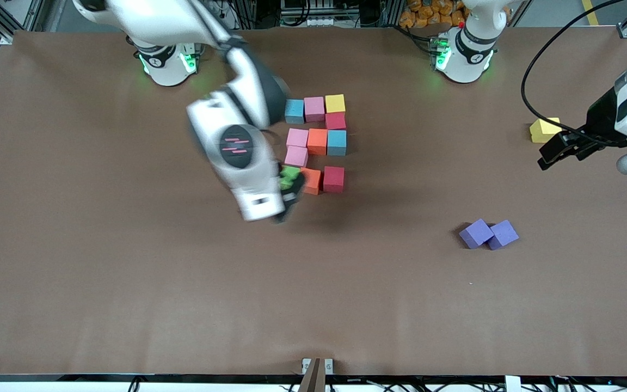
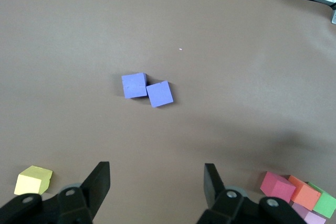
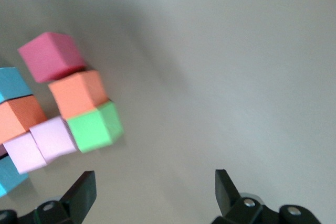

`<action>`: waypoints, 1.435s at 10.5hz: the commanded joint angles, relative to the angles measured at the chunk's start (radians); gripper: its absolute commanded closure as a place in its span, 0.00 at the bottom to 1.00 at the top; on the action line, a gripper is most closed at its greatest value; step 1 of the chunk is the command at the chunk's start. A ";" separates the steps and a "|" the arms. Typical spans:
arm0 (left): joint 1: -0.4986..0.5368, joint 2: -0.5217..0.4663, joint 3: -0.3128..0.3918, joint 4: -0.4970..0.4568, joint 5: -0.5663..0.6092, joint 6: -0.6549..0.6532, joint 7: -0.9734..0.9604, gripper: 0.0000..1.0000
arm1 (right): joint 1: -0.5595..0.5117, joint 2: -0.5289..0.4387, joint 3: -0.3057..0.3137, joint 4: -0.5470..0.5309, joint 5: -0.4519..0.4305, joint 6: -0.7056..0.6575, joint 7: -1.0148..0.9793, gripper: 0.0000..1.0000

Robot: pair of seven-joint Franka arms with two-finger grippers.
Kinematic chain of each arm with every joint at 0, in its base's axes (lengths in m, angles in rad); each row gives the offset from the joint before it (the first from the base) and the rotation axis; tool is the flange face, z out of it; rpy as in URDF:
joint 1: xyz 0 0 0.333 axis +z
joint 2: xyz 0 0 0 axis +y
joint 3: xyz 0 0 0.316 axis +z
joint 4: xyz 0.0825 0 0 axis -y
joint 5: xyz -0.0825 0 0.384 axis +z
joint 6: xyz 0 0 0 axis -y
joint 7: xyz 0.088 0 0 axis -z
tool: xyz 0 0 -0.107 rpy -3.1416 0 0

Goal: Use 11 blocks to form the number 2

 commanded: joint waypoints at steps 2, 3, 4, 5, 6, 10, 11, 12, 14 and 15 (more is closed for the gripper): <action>-0.147 -0.055 0.128 -0.016 0.023 -0.044 0.068 0.19 | -0.200 -0.194 0.029 -0.063 -0.065 -0.143 0.187 0.00; -0.193 -0.057 0.175 -0.018 0.025 -0.047 0.068 0.19 | -0.286 -0.219 0.047 -0.057 -0.066 -0.203 0.187 0.00; -0.257 -0.060 0.236 -0.018 0.023 -0.056 0.080 0.19 | -0.388 -0.223 0.075 -0.044 -0.069 -0.257 0.189 0.00; -0.334 -0.064 0.317 -0.018 0.023 -0.065 0.135 0.19 | -0.461 -0.225 0.079 -0.024 -0.078 -0.268 0.181 0.00; -0.375 -0.066 0.372 -0.018 0.020 -0.073 0.166 0.19 | -0.512 -0.227 0.079 -0.008 -0.080 -0.269 0.184 0.00; -0.498 -0.069 0.501 -0.021 0.017 -0.087 0.211 0.19 | -0.636 -0.309 0.089 -0.008 -0.063 -0.364 0.426 0.00; -0.501 -0.070 0.502 -0.021 0.016 -0.099 0.211 0.19 | -0.652 -0.337 0.110 -0.032 -0.068 -0.366 0.427 0.00; -0.502 -0.070 0.500 -0.019 0.016 -0.110 0.209 0.19 | -0.672 -0.375 0.127 -0.081 -0.068 -0.362 0.428 0.00; -0.502 -0.070 0.500 -0.019 0.017 -0.116 0.235 0.19 | -0.660 -0.397 0.129 -0.102 -0.072 -0.363 0.433 0.00; -0.502 -0.067 0.500 -0.016 0.023 -0.116 0.260 0.19 | -0.659 -0.392 0.129 -0.097 -0.068 -0.365 0.433 0.00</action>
